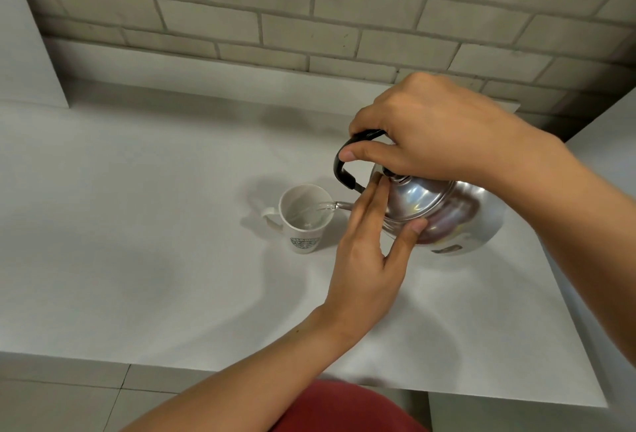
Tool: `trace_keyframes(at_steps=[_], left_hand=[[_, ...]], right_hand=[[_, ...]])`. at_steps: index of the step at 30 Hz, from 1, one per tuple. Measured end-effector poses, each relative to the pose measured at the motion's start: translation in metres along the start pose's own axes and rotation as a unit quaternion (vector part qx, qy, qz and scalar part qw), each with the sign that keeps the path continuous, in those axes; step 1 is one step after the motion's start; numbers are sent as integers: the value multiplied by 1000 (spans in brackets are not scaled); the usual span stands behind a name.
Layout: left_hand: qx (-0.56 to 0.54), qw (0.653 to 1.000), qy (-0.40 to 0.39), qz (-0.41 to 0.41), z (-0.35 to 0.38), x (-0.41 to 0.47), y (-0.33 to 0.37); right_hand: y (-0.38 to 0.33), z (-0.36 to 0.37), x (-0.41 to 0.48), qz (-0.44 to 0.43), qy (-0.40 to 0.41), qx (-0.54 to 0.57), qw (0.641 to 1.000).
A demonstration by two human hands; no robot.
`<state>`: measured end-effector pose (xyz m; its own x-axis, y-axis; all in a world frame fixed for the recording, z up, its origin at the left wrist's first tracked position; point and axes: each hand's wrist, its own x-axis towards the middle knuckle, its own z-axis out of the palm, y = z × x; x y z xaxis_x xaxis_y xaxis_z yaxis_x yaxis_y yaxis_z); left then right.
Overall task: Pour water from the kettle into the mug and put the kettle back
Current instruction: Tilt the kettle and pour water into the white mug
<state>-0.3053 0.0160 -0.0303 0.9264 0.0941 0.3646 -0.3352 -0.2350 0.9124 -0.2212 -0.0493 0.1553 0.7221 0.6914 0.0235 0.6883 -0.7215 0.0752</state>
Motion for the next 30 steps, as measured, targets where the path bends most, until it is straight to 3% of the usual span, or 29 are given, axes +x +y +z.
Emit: trace_keyframes(at_steps=[30], left_hand=[[-79,996,22,-36,5,2,15]], right_hand=[[0,-9,10,-13,-15,-53,998]])
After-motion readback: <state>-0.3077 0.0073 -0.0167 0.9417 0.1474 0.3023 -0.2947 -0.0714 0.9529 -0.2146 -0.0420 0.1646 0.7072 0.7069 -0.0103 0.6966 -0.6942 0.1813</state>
